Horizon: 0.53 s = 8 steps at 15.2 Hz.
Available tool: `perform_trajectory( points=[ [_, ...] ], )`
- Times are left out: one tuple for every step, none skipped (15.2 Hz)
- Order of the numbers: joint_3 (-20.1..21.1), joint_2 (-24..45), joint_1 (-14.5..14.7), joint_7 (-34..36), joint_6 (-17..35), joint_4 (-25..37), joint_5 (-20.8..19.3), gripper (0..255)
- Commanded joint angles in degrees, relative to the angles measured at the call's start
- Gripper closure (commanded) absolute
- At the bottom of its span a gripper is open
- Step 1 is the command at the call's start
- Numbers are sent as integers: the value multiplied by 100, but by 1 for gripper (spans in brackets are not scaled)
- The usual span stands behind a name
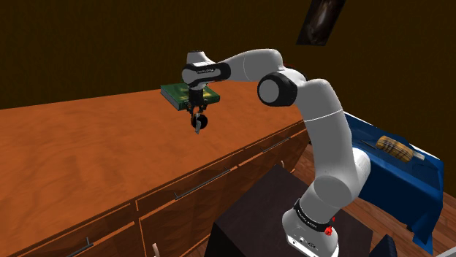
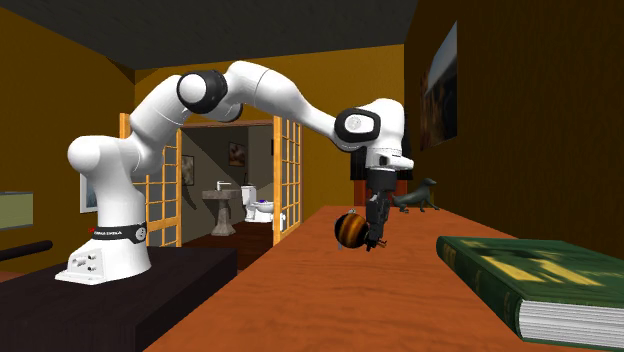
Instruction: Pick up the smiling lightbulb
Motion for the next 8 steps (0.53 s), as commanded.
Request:
perform_trajectory(
  points=[
    [3, -64, -3, -10, -111, 40, 5, 255],
    [4, -92, -2, -13, -169, 70, 7, 255],
    [5, -116, -2, -16, -229, 106, 9, 255],
    [7, -142, -1, -19, -289, 140, 11, 255],
    [8, -166, -1, -23, -349, 176, 13, 255],
    [8, -190, 0, -26, -410, 214, 15, 255],
    [9, -211, 0, -29, -472, 254, 17, 255],
    [10, -232, 1, -33, -536, 297, 19, 255]
  ],
)
